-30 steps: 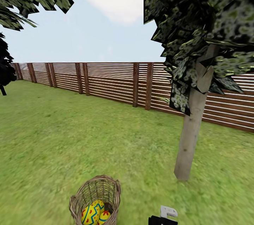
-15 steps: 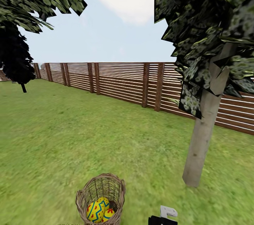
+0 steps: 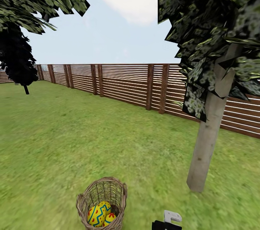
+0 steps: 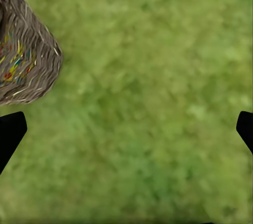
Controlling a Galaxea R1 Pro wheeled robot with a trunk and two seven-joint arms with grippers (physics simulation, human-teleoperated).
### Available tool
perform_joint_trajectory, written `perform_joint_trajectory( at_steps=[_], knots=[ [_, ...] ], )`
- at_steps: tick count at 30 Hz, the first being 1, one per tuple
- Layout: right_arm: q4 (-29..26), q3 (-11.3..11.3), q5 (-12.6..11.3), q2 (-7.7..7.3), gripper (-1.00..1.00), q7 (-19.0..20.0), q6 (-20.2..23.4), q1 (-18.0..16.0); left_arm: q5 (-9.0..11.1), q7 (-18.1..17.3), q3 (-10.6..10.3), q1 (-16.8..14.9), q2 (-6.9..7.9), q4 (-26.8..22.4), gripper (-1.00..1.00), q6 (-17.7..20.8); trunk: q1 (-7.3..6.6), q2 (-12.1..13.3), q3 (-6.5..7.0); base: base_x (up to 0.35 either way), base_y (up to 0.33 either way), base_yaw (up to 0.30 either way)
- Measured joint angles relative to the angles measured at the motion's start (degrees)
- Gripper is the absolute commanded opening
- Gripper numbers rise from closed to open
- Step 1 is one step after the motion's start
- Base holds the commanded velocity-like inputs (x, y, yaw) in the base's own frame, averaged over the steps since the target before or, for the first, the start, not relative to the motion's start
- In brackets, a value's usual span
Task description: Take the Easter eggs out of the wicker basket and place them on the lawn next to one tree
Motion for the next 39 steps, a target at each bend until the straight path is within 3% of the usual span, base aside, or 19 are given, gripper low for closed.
perform_joint_trajectory(
  at_steps=[7, 10, 14, 16, 17, 18, 21, 22, 25, 28, 33, 37, 39],
  knots=[
    [0.00, -0.01, 0.00, -0.03, 1.00, 0.00, -0.02, 0.00, -0.10, -1.70, 0.01, 0.34, 0.02, -1.08, 1.00, -1.54, 0.00, 0.00, 0.00, 0.000, -0.001, 0.000],
    [0.00, -0.01, 0.00, -0.07, 1.00, 0.00, -0.02, 0.00, 0.10, -4.01, 0.08, 0.75, -0.27, -6.73, 1.00, -1.03, 0.00, 0.00, 0.00, 0.000, 0.000, 0.000],
    [0.00, -0.01, 0.00, -0.10, 1.00, 0.00, -0.02, -0.01, 1.78, -9.41, 0.20, 3.71, -2.38, -19.44, 1.00, 3.06, 0.00, -0.01, -0.01, 0.000, 0.000, 0.000],
    [0.00, -0.02, 0.00, -0.16, 1.00, 0.00, -0.02, -0.01, 5.17, -15.90, 0.36, 9.74, -3.65, -35.40, 1.00, 10.23, -0.01, -0.01, -0.02, 0.000, 0.000, 0.000],
    [0.00, -0.02, 0.00, -0.17, 1.00, 0.00, -0.02, -0.01, 6.43, -17.51, 0.37, 11.74, -3.90, -40.02, 1.00, 12.26, -0.01, -0.01, -0.02, 0.000, 0.000, 0.000],
    [0.00, -0.04, 0.00, -0.21, 1.00, 0.00, -0.02, -0.01, 9.28, -19.95, 0.41, 15.25, -4.28, -47.60, 1.00, 15.95, -0.01, -0.01, -0.02, 0.000, 0.000, 0.000],
    [0.00, -0.07, 0.00, -0.26, 1.00, 0.00, -0.02, -0.01, 13.54, -22.16, 0.43, 19.84, -4.68, -58.83, 1.00, 20.51, -0.01, 0.00, -0.02, 0.000, 0.000, 0.000],
    [0.00, -0.07, 0.00, -0.27, 1.00, 0.00, -0.02, 0.00, 15.41, -22.94, 0.44, 21.92, -4.81, -64.70, 1.00, 22.99, -0.01, 0.00, -0.02, 0.000, 0.000, 0.000],
    [0.00, -0.08, 0.00, -0.34, 1.00, 0.00, -0.02, 0.00, 17.60, -23.84, 0.44, 24.43, -4.91, -74.23, 1.00, 28.40, -0.01, 0.00, -0.01, 0.000, 0.000, 0.000],
    [0.00, -0.09, 0.00, -0.37, 1.00, 0.00, 0.00, 0.00, 18.51, -24.22, 0.39, 25.37, -4.77, -78.95, 1.00, 33.10, -0.01, 0.00, -0.01, 0.000, 0.000, 0.000],
    [0.00, -0.09, 0.00, -0.38, 1.00, 0.00, -0.01, 0.00, 19.03, -24.41, 0.32, 25.07, -4.56, -81.37, 1.00, 36.87, 0.00, 0.00, -0.01, 0.000, 0.000, 0.000],
    [0.00, -0.09, 0.00, -0.38, 1.00, 0.00, -0.02, 0.00, 18.91, -24.34, 0.06, 22.25, -4.49, -81.98, 1.00, 39.52, 0.00, 0.00, -0.01, 0.000, 0.000, 0.000],
    [0.00, -0.09, 0.00, -0.38, 1.00, 0.00, -0.02, -0.01, 18.69, -24.25, -1.13, 19.58, -4.45, -82.09, 1.00, 41.95, 0.00, 0.00, -0.01, 0.000, 0.000, 0.000]
  ],
)
